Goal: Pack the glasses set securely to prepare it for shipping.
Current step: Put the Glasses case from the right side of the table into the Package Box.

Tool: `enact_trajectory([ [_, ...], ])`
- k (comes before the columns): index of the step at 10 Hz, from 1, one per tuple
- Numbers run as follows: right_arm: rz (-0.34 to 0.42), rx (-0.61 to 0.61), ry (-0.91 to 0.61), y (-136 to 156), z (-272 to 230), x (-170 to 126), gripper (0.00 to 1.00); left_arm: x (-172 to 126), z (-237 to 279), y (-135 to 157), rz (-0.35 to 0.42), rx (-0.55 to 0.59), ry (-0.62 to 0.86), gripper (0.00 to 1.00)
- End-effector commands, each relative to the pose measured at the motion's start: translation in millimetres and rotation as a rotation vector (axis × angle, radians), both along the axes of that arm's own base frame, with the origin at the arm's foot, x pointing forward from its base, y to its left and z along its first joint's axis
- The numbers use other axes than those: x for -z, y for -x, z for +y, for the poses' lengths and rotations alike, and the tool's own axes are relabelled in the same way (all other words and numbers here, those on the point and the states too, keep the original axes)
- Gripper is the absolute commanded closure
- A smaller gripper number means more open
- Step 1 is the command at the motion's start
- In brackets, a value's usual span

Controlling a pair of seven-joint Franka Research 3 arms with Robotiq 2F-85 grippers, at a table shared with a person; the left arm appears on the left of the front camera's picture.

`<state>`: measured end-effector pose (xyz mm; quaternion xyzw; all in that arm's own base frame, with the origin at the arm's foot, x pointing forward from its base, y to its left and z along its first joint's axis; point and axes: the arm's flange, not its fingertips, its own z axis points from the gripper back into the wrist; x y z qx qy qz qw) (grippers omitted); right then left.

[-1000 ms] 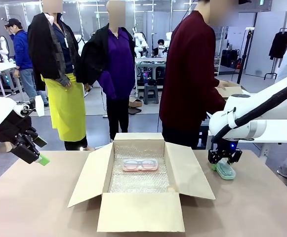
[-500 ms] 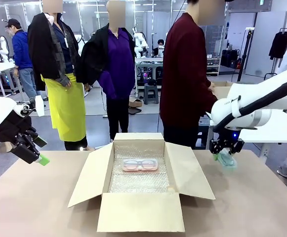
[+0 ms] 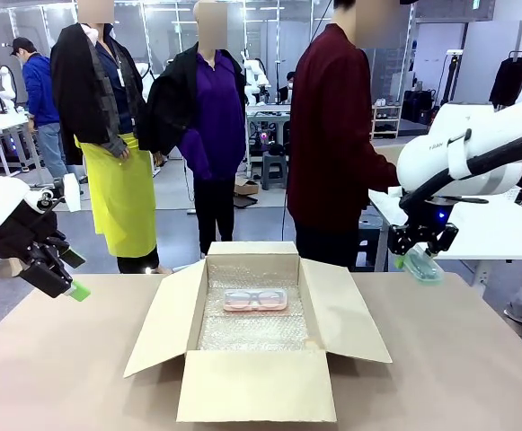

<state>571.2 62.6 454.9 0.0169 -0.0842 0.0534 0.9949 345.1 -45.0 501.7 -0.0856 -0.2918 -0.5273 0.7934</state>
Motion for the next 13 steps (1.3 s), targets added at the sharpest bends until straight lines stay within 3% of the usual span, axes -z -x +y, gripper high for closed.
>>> enact_trajectory([
  [1,0.000,-0.025,-0.026,15.1,-1.3,3.1,0.72,-0.4,3.2,0.0,-0.006,0.019,0.007,0.00],
  [2,0.000,0.000,0.000,0.0,0.0,0.0,0.72,-0.4,3.2,0.0,-0.006,0.019,0.007,0.00],
  [6,0.000,0.000,0.000,0.0,0.0,0.0,0.72,-0.4,3.2,0.0,-0.006,0.019,0.007,0.00],
  [7,0.008,0.001,-0.002,3.3,-1.2,3.0,0.36,-0.4,3.2,0.0,-0.006,0.019,0.007,0.00],
  [9,-0.107,-0.255,0.036,9.5,35.5,-18.6,0.36,-0.4,3.2,0.0,-0.006,0.019,0.007,0.00],
  [13,-0.176,-0.650,0.113,38.7,115.5,-53.6,0.36,-0.4,3.2,0.0,-0.006,0.019,0.007,0.00],
])
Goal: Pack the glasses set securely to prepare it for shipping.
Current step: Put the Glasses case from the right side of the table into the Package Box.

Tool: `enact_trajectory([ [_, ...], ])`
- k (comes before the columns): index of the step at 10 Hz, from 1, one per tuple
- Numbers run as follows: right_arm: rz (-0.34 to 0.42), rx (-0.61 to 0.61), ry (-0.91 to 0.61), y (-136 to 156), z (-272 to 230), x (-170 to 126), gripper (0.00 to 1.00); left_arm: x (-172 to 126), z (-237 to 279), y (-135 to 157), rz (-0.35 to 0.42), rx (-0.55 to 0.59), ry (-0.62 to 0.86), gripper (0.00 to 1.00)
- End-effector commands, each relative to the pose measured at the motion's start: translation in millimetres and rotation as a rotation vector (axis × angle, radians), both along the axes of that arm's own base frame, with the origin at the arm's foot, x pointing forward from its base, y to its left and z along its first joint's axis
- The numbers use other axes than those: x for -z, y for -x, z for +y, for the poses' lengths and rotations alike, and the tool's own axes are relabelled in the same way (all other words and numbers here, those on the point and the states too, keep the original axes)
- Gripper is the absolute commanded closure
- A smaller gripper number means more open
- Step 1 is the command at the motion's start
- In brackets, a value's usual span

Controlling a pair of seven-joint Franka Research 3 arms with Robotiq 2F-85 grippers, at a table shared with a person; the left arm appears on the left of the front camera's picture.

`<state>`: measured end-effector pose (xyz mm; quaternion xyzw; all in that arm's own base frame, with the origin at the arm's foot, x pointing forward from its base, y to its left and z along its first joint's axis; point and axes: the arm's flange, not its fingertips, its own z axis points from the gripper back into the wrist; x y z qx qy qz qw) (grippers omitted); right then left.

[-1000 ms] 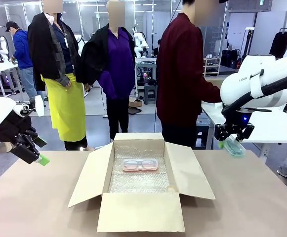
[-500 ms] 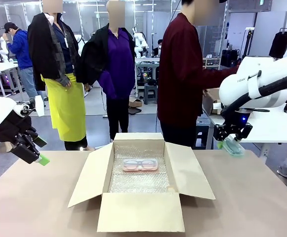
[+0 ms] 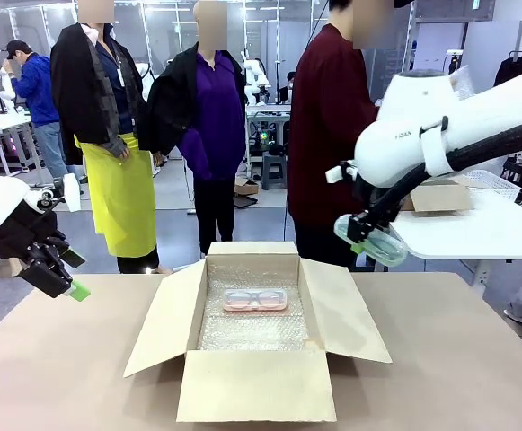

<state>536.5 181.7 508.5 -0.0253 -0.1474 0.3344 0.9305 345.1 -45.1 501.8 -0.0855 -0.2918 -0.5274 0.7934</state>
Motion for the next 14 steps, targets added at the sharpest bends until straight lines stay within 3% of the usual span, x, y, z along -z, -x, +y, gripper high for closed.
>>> enact_trajectory([
  [1,-0.025,-0.214,0.007,13.2,21.5,-5.5,0.36,-0.3,3.2,0.0,-0.006,0.019,0.007,0.00],
  [5,-0.137,-0.860,0.119,36.4,127.1,-2.1,0.36,-0.3,3.2,0.0,-0.006,0.019,0.007,0.00],
  [6,-0.135,-0.931,0.146,34.7,147.3,6.4,0.36,-0.3,3.2,0.0,-0.006,0.019,0.007,0.00],
  [9,-0.073,-1.005,0.186,29.3,186.0,33.6,0.36,-0.3,3.2,0.0,-0.006,0.019,0.007,0.00],
  [11,-0.059,-1.003,0.162,27.3,196.3,47.2,0.36,-0.3,3.2,0.0,-0.006,0.019,0.007,0.00],
  [14,-0.024,-0.985,0.134,21.4,214.6,90.0,0.36,-0.3,3.2,0.0,-0.006,0.019,0.007,0.00],
])
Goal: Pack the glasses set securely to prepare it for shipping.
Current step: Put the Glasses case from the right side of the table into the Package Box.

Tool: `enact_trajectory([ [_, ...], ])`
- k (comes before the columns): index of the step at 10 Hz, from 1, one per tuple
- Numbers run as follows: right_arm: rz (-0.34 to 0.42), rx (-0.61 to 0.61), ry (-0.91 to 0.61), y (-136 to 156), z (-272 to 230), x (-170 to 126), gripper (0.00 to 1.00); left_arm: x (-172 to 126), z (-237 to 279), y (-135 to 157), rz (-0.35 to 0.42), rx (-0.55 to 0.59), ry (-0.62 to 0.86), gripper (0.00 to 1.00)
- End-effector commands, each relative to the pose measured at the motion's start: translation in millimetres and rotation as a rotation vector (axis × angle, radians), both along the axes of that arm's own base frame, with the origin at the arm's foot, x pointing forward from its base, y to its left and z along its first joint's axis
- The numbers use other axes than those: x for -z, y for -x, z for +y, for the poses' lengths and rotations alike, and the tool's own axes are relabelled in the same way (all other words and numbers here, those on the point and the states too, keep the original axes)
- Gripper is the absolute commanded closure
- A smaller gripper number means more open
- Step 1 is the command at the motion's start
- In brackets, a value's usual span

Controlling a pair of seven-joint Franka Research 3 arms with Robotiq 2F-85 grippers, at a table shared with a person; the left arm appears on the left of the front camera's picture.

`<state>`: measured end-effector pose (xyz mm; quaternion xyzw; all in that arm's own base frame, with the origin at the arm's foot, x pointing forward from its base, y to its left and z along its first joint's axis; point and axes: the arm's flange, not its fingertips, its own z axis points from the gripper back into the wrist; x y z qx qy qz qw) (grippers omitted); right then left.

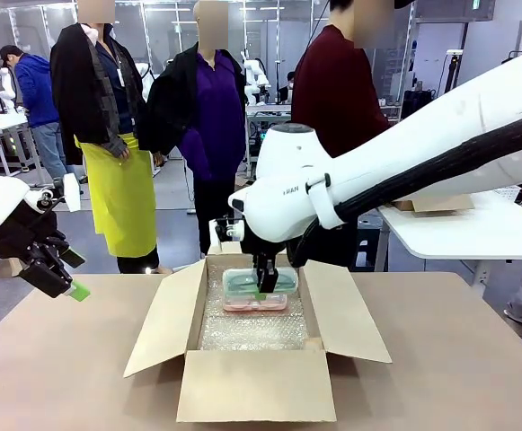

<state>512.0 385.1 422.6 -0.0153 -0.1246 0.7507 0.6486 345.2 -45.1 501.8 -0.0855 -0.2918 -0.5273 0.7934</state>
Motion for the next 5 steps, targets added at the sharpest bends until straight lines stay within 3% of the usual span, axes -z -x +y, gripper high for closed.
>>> enact_trajectory([
  [1,-0.021,0.018,0.018,-4.9,15.4,15.9,0.36,-0.3,3.2,0.1,-0.006,0.019,0.007,0.00],
  [5,0.038,0.036,0.054,-7.0,25.6,59.1,0.36,-0.3,3.2,0.1,-0.006,0.019,0.007,0.00],
])
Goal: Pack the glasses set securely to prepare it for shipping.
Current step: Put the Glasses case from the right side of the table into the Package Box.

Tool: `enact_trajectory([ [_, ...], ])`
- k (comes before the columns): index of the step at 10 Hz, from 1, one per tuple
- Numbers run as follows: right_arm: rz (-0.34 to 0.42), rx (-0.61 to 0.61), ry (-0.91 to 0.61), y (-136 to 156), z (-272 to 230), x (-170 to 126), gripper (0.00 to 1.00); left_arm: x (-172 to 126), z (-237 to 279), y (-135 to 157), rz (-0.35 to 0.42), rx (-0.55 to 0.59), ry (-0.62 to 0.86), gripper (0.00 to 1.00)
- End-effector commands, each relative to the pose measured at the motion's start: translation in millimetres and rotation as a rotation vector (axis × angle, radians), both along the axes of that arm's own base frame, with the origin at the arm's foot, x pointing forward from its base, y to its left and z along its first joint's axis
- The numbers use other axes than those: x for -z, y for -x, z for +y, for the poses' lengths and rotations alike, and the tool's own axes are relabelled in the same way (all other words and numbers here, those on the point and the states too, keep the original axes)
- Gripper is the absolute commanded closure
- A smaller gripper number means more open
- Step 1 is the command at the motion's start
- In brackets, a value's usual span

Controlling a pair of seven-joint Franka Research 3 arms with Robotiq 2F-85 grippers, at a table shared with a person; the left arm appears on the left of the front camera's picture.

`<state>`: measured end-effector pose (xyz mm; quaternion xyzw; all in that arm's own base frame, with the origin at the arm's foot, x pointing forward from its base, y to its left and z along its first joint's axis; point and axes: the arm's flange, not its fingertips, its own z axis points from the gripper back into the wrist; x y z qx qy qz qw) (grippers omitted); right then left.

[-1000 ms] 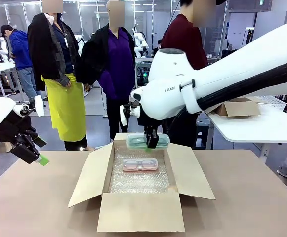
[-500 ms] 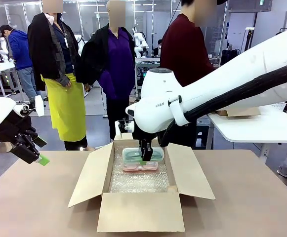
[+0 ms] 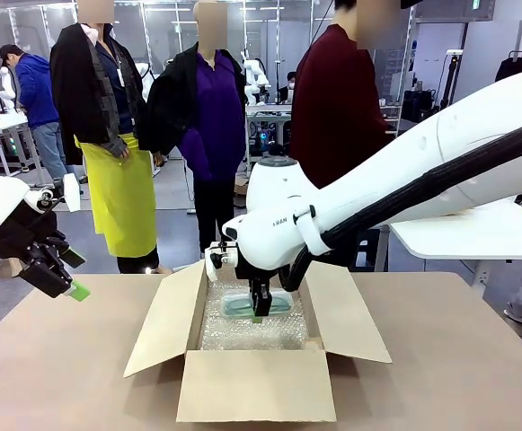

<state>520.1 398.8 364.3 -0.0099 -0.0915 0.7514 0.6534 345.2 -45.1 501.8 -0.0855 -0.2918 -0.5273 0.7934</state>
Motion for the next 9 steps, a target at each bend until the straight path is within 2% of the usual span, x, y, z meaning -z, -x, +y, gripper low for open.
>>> enact_trajectory([
  [1,-0.032,0.035,0.029,1.6,15.9,8.1,0.36,-0.3,3.2,0.1,-0.006,0.019,0.007,0.00],
  [3,-0.025,0.063,0.033,-2.4,16.7,15.7,0.36,-0.3,3.2,0.1,-0.006,0.019,0.007,0.00],
  [4,-0.013,0.075,0.029,-3.2,16.4,16.5,0.27,-0.3,3.2,0.1,-0.006,0.019,0.007,0.00],
  [6,-0.002,0.105,0.034,-5.6,15.6,16.9,0.00,-0.3,3.2,0.1,-0.006,0.019,0.007,0.00],
  [9,0.000,0.111,0.042,-6.4,14.7,13.6,0.00,-0.3,3.2,0.1,-0.006,0.019,0.007,0.00],
])
